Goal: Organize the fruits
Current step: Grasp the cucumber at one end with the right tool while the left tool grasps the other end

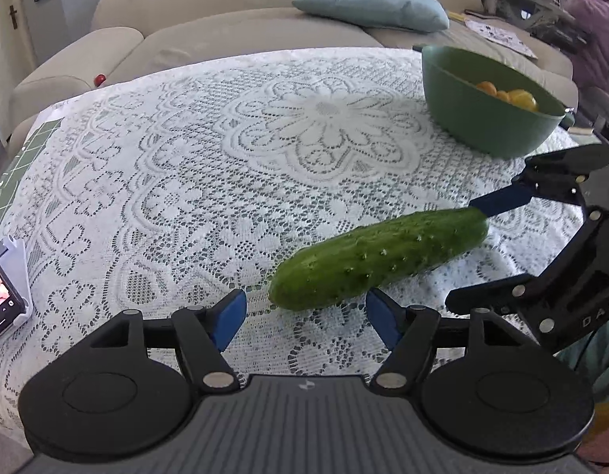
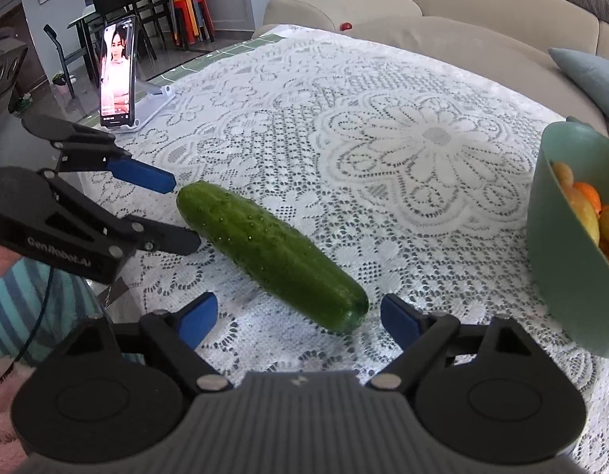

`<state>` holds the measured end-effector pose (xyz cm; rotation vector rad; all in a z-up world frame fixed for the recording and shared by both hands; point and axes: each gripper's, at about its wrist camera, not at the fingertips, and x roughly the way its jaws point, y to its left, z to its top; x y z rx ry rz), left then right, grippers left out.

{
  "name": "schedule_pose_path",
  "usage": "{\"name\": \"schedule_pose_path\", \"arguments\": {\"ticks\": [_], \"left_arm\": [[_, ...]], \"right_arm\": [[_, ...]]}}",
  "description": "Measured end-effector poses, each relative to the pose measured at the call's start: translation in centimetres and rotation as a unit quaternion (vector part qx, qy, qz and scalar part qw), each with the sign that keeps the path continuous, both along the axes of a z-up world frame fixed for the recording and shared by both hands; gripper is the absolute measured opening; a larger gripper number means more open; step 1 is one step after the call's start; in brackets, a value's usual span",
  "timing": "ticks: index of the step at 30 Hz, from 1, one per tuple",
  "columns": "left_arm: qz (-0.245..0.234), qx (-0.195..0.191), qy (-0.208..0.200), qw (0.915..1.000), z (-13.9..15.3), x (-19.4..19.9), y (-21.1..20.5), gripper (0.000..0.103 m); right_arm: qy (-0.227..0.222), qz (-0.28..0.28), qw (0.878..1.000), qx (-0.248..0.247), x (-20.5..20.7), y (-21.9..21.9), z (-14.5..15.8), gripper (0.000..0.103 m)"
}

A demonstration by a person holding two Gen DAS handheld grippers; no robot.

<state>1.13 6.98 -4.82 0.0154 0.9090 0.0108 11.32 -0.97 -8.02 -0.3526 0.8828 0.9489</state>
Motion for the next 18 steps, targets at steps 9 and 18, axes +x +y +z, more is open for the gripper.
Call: {"name": "schedule_pose_path", "arguments": {"ticks": [9, 18], "left_arm": [[-0.01, 0.013, -0.003, 0.9999, -0.96, 0.34, -0.28, 0.081], [-0.015, 0.01, -0.01, 0.9998, -1.13, 0.38, -0.38, 0.081]], "right_arm": [[0.007, -0.005, 1.0, -0.002, 0.2, 0.27, -0.4, 0.073], [0.002, -0.02, 1.0, -0.001, 0.59, 0.13, -0.25, 0.061]]}}
